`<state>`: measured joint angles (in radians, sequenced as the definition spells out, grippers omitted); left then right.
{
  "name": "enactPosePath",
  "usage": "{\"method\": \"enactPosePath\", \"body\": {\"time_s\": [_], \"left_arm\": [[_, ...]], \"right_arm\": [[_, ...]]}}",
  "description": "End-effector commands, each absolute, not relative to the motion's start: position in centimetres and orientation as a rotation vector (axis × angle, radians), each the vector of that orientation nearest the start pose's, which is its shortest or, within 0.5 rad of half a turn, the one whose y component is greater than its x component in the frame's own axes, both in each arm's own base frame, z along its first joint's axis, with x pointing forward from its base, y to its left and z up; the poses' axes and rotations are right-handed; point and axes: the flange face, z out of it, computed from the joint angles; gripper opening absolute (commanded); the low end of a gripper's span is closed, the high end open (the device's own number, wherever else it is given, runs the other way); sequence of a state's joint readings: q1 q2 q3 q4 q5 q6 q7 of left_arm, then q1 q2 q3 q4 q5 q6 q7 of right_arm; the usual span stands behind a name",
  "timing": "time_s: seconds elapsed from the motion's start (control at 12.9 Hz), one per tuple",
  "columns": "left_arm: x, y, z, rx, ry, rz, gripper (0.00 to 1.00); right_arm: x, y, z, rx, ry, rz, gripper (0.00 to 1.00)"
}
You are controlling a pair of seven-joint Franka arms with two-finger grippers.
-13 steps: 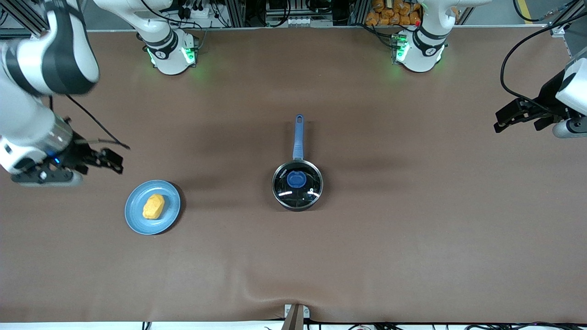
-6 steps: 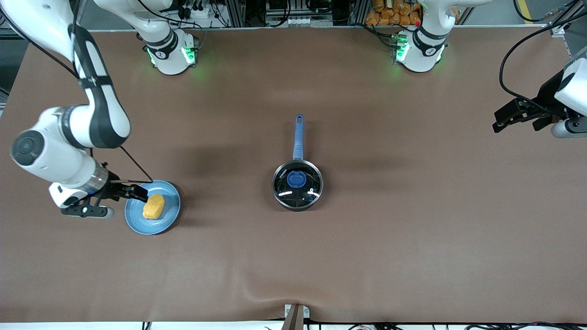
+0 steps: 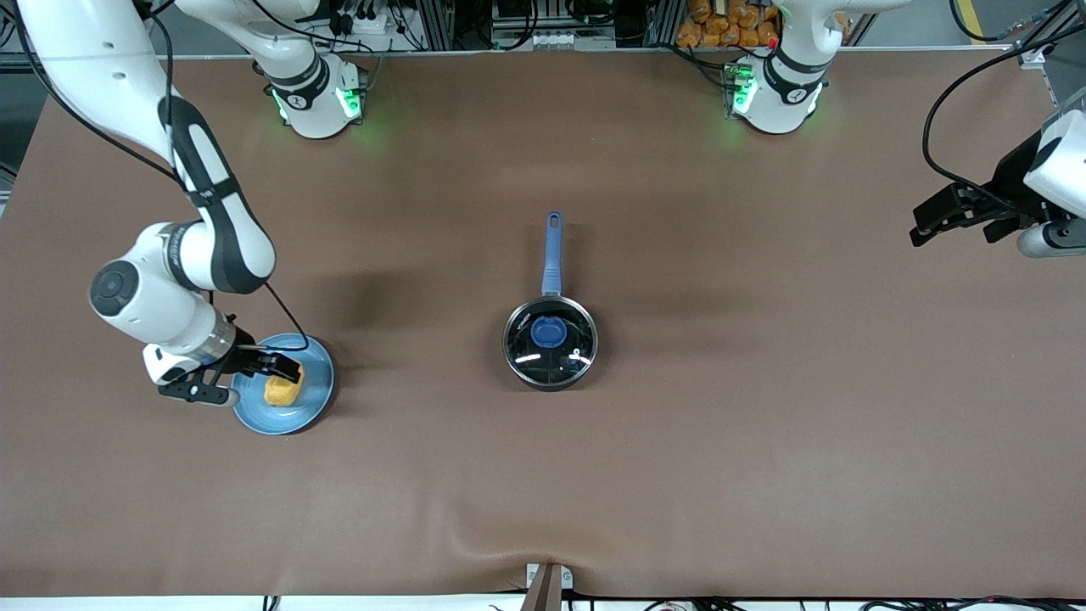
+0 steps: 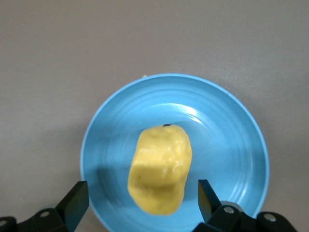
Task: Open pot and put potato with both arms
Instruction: 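Reach the right gripper down to the yellow potato on the plate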
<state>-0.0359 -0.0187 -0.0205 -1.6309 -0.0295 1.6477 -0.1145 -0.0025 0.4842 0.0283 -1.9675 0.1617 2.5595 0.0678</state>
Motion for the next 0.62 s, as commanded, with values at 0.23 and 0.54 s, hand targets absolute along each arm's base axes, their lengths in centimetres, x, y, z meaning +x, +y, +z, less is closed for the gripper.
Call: {"method": "enactPosePath", "body": {"time_s": [0.23,0.54], "left_arm": [[55.9,-3.6,60.8,-3.197,-0.071,-0.023,1.00],[55.9,-3.7,60.7,-3.206,-0.075,-0.019,1.00]], "right_arm": [[62.4,1.2,19.5,-2.991,0.354,-0.185,1.00],[62.7,1.0,18.9,-2.991,0.361,-0.193,0.73]]}}
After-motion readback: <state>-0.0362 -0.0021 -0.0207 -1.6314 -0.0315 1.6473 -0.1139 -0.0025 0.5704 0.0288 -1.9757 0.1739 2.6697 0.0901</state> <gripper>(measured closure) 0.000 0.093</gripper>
